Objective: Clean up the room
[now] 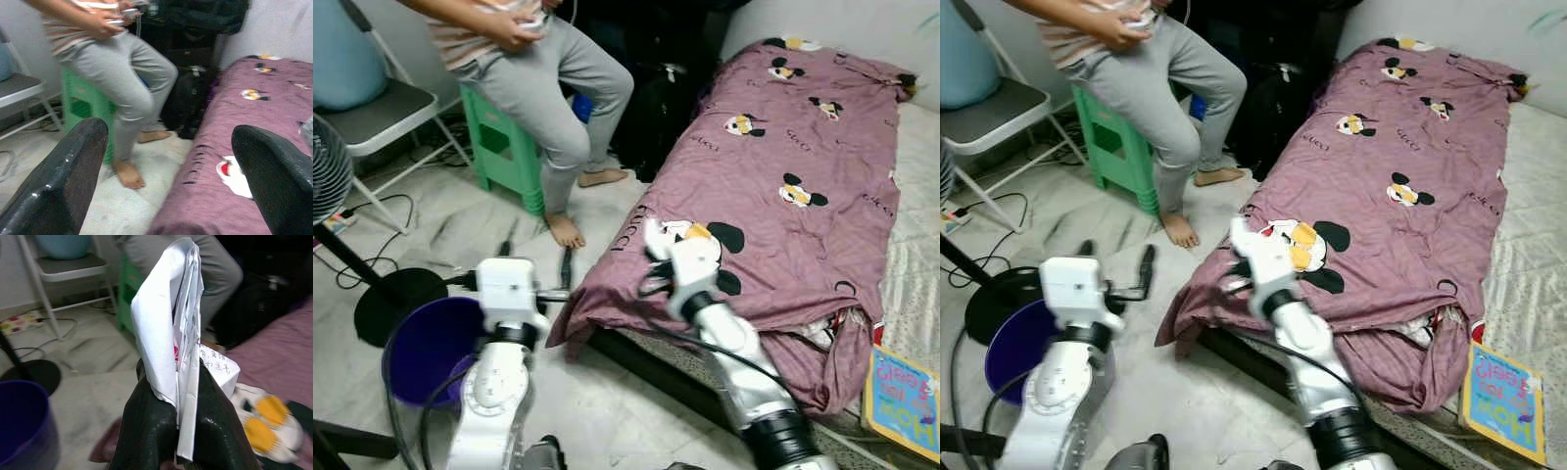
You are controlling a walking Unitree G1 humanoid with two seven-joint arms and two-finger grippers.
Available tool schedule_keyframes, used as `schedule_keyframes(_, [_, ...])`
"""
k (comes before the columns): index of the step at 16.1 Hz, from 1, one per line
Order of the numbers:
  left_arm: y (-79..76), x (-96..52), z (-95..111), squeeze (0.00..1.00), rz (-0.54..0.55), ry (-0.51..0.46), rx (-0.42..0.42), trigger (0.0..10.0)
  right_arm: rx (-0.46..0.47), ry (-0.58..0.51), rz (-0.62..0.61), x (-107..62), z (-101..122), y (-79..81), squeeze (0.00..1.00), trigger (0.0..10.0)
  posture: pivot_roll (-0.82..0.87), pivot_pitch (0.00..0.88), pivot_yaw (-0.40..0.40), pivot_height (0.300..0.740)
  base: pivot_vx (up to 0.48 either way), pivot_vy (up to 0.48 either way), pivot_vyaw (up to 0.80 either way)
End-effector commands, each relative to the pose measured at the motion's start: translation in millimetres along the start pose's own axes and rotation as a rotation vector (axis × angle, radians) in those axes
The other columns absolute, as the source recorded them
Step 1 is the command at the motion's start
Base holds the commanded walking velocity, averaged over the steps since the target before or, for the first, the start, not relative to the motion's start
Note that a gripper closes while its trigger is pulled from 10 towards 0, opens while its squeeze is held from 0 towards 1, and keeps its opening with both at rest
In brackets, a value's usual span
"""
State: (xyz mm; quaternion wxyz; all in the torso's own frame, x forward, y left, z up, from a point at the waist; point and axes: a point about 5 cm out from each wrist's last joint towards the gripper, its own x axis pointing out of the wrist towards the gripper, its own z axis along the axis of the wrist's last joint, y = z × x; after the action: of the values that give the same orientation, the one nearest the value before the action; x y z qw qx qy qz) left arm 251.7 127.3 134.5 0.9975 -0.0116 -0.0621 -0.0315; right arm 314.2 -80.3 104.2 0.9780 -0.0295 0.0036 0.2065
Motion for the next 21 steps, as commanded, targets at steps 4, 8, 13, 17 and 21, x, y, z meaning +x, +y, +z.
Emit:
schedule_keyframes(4, [-2.3, 0.0, -0.3, 0.00, -0.012, 0.003, -0.007, 10.0, -0.009, -0.020, 0.025, -2.4, 0.5, 3.1, 0.00, 10.0, 0.00, 0.131, -0.074, 0.740, 0.000, 0.000, 0.14])
schedule_keyframes(8, [-2.4, 0.2, -0.6, 0.00, -0.009, 0.004, -0.014, 10.0, -0.013, -0.020, 0.030, -1.8, 0.6, 4.3, 0.00, 10.0, 0.00, 0.128, -0.081, 0.740, 0.000, 0.000, 0.80])
schedule_keyframes(13, [-3.2, -0.1, -0.5, 0.00, -0.016, 0.008, -0.022, 10.0, -0.008, -0.011, 0.026, -2.0, -1.1, 3.9, 0.00, 10.0, 0.00, 0.137, -0.080, 0.740, 0.000, 0.257, 0.00])
schedule_keyframes(17, [-4.3, 0.1, -1.0, 0.00, -0.029, 0.009, -0.020, 10.0, -0.010, -0.008, 0.023, -2.3, -2.0, 4.5, 0.00, 10.0, -0.01, 0.136, -0.078, 0.740, 0.000, 0.480, 0.00])
schedule_keyframes(21, [-6.0, -0.7, 1.6, 0.00, -0.043, -0.013, -0.008, 10.0, -0.012, -0.008, 0.022, -1.7, -2.1, 4.3, 0.00, 10.0, 0.00, 0.135, -0.078, 0.740, 0.000, 0.120, 0.00])
